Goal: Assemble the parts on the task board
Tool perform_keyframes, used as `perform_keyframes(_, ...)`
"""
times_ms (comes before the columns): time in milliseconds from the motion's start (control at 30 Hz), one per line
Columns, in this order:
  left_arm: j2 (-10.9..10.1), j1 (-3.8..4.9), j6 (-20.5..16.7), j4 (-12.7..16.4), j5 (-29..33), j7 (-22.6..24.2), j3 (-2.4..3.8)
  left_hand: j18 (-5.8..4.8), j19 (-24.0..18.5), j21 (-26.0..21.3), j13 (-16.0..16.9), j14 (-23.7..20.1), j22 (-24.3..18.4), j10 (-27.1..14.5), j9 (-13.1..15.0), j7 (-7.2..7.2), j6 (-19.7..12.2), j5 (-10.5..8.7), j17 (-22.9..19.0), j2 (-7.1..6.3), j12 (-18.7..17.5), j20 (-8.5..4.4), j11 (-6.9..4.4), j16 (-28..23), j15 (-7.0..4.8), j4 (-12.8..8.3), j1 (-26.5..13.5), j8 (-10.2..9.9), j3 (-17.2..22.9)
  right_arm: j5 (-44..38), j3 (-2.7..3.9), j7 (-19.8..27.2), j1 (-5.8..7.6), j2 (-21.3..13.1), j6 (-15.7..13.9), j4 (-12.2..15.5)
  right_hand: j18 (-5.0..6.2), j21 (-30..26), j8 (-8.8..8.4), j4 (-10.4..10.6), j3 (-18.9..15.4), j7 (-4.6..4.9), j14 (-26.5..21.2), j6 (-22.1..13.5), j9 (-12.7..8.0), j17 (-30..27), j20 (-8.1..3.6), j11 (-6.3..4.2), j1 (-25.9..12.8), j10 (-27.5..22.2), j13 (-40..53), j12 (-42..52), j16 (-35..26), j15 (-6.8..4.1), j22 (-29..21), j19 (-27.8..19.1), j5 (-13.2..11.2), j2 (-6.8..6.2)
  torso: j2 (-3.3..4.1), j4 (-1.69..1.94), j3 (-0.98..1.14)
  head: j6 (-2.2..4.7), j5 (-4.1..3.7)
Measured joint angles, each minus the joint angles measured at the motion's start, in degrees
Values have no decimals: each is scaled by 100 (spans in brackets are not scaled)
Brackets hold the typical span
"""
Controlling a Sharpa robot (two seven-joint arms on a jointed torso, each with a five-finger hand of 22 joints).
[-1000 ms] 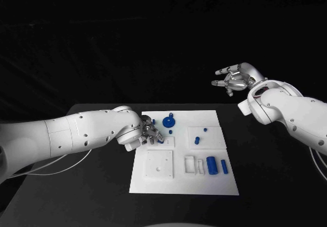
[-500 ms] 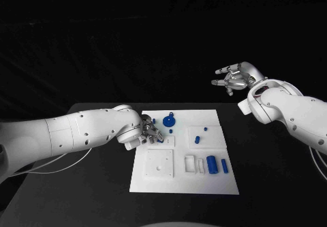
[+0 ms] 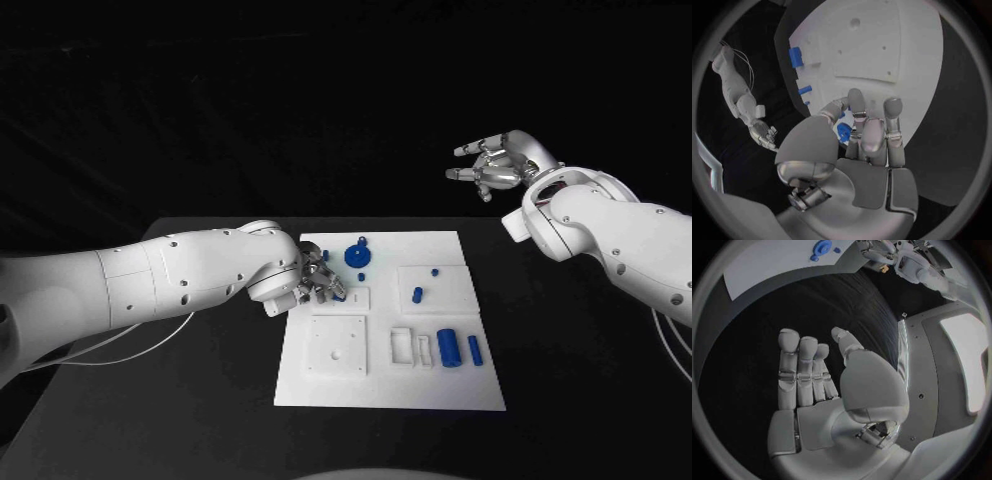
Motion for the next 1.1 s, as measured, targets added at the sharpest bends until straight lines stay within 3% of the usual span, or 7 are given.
perform_keyframes(400,43,5,75,-46,-17,-12,0,0,40,-56,-69,0,101,0,127,1,1,-284,41,67,49,-1,0,23,0,51,-3,-4,-82,-1,-1,-2,-2,24,17,-22,0,0,0,-48,48,4,-14,11,0,-6,0,-13,-23,-12,0,0,0,15,0,0,24,23,-1,-2,3,-8,3)
perform_keyframes(867,69,6,115,-86,-25,-19,3,0,40,-122,-128,20,165,0,214,16,16,-285,52,131,88,-1,1,45,21,65,-55,-1,-113,-11,-1,-48,-28,60,127,-71,-1,-67,0,-96,96,11,-14,6,0,-11,0,9,-46,-34,-20,-21,0,15,0,0,45,46,-1,-3,4,-7,-5)
perform_keyframes(1100,107,10,144,-128,-25,-20,6,0,61,-144,-155,20,228,1,466,18,18,-262,75,131,88,20,2,45,21,17,-56,4,-65,-17,-2,-76,-40,69,185,-91,-1,-67,0,-96,95,11,-14,2,0,-11,0,9,-46,-34,-20,-22,0,15,0,0,79,46,0,-4,3,-21,-10)
